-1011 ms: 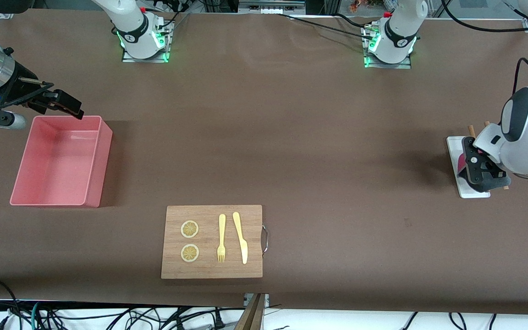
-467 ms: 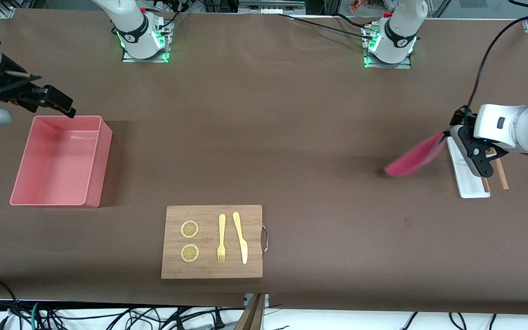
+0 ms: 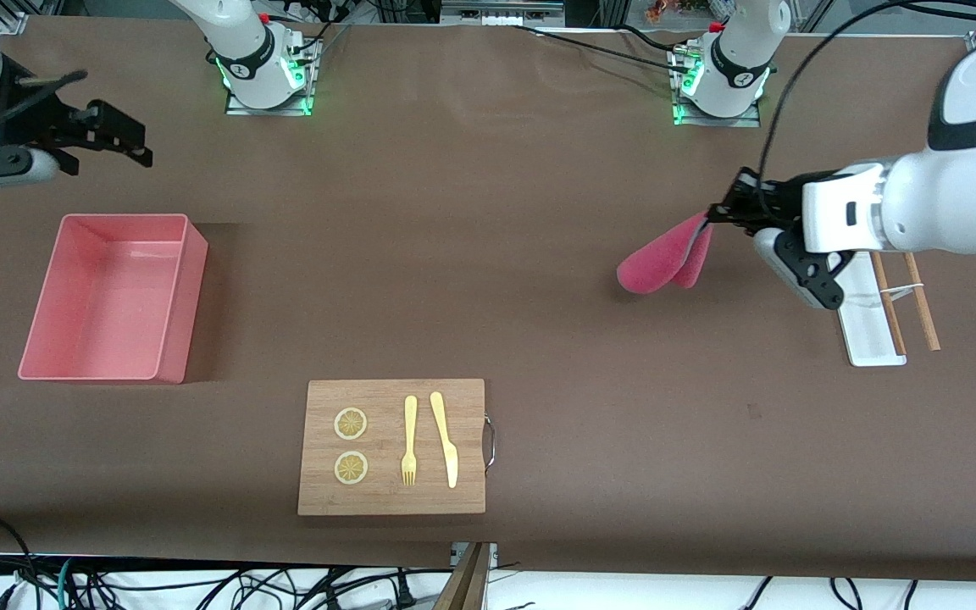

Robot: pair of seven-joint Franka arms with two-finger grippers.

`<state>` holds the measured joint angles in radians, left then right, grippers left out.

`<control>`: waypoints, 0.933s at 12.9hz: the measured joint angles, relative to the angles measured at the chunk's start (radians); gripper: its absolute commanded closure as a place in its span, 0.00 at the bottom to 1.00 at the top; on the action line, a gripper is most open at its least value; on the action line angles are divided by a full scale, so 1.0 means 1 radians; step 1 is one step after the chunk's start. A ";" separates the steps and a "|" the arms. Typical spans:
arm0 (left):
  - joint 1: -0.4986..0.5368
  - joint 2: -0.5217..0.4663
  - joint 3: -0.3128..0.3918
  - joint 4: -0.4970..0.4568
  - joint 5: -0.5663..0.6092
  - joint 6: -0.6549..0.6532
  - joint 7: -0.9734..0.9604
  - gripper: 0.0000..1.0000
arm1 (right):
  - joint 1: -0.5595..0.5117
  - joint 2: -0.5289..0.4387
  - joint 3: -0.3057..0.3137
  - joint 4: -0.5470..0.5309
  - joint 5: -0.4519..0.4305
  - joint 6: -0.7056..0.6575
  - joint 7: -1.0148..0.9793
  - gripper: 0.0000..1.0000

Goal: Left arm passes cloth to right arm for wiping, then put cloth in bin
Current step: 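Lift the cloth off the tray with the left gripper, then carry the cloth to mid-table while the right gripper reaches toward it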

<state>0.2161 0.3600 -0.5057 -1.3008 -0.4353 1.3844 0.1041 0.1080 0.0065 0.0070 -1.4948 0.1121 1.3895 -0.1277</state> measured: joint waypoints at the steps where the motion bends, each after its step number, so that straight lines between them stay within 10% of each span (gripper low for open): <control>1: -0.022 0.000 -0.014 0.001 -0.047 0.049 -0.072 1.00 | -0.001 0.000 0.000 0.000 0.049 -0.004 -0.150 0.00; 12: -0.315 0.003 -0.030 0.004 -0.604 0.773 -0.450 1.00 | 0.059 0.178 0.048 -0.015 0.592 0.135 -0.799 0.00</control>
<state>-0.0984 0.3634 -0.5354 -1.2964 -1.0389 2.1571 -0.3461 0.1670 0.1850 0.0549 -1.5095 0.7037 1.5240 -0.9272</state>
